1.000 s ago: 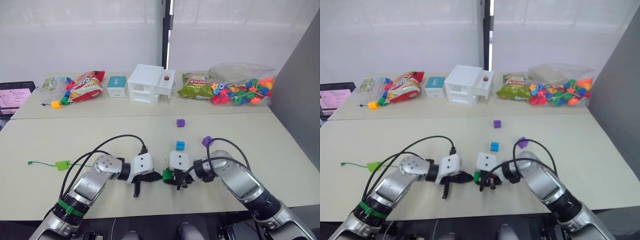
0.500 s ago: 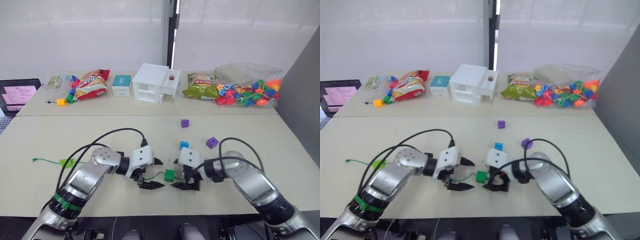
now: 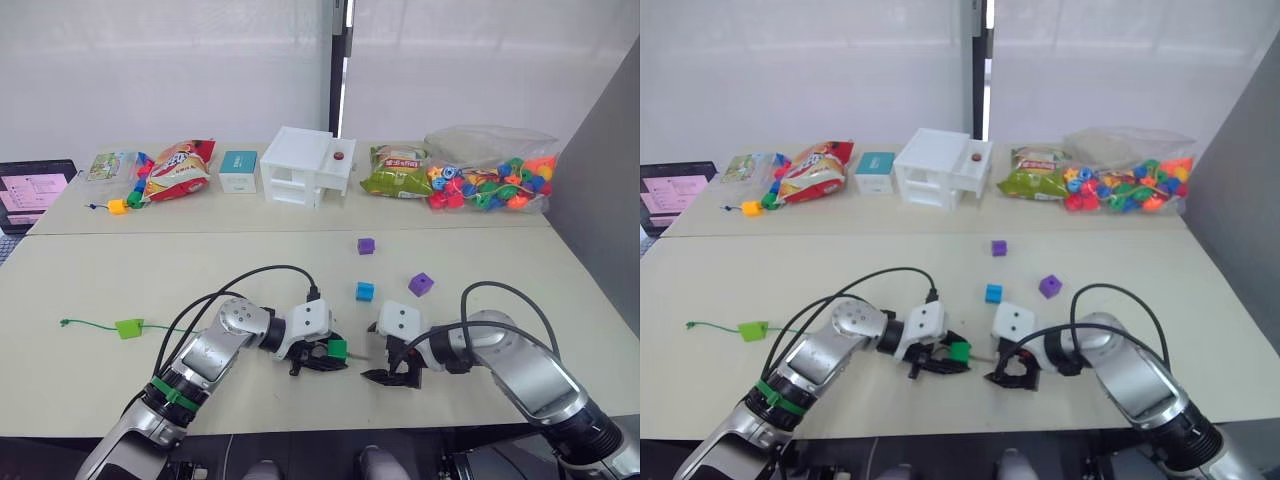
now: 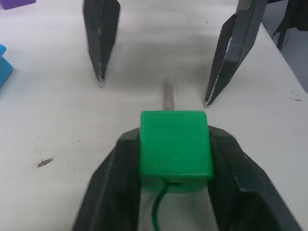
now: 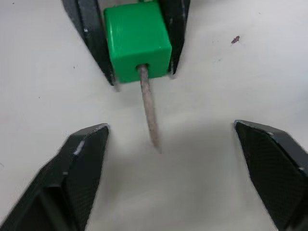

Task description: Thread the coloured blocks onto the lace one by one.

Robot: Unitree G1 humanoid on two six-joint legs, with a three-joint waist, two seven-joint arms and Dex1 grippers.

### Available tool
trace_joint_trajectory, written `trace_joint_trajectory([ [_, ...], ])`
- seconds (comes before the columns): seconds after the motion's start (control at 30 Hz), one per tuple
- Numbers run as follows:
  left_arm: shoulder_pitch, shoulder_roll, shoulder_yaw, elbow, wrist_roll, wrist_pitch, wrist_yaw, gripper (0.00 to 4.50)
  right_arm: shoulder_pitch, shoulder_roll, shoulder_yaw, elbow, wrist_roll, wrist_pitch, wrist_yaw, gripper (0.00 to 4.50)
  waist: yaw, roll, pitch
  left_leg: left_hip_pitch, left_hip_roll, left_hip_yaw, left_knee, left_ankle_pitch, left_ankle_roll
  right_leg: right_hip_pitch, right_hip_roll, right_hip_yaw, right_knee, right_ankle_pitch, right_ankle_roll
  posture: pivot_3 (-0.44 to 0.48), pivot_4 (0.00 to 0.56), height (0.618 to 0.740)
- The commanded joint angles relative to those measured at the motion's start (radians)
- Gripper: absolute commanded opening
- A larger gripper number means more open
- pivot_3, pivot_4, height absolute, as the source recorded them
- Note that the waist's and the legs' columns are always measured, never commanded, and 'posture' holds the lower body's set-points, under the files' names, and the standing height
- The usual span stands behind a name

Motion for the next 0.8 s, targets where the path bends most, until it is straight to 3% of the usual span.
trace_joint_trajectory([
  [0.03, -0.008, 0.007, 0.011, -0.031, -0.009, 0.001, -0.011, 1.2, 0.005, 0.005, 0.003, -0.007, -0.005, -0.027, -0.015, 2.66, 0.0, 0.0, 0.0, 0.0, 0.0, 0.0, 0.0, 0.0, 0.0, 0.0, 0.0, 0.0, 0.0, 0.0, 0.0, 0.0, 0.15, 0.74],
  [0.3, -0.003, 0.012, 0.023, -0.039, -0.017, 0.009, -0.009, 1.2, 0.004, 0.015, 0.016, 0.011, -0.007, -0.05, -0.02, 0.01, -0.002, 0.0, 0.0, 0.0, 0.0, 0.0, 0.0, 0.0, 0.0, 0.0, 0.0, 0.0, 0.0, 0.0, 0.0, 0.0, 0.15, 0.74],
  [0.47, 0.031, 0.072, 0.071, -0.059, -0.031, 0.015, -0.017, 1.2, -0.005, 0.002, 0.017, 0.015, -0.006, -0.073, -0.005, 0.0, -0.003, 0.0, 0.0, 0.0, 0.0, 0.0, 0.0, 0.0, 0.0, 0.0, 0.0, 0.0, 0.001, 0.0, 0.0, 0.0, 0.15, 0.74],
  [0.67, 0.141, 0.347, 0.255, 0.022, -0.072, -0.093, -0.124, 1.2, -0.041, -0.029, 0.011, -0.002, 0.008, -0.085, 0.04, 0.0, -0.019, 0.0, 0.0, 0.002, 0.002, 0.0, -0.002, 0.0, 0.0, -0.002, 0.001, 0.0, 0.003, 0.0, 0.0, 0.0, 0.15, 0.74],
  [0.8, 0.177, 0.562, 0.346, 0.336, 0.02, -0.321, -0.145, 1.2, -0.068, -0.038, 0.008, -0.011, 0.026, -0.069, 0.066, 0.0, -0.018, 0.001, 0.0, 0.002, 0.002, 0.0, -0.002, 0.0, 0.0, -0.002, 0.001, 0.0, 0.002, 0.0, 0.0, 0.0, 0.15, 0.74],
])
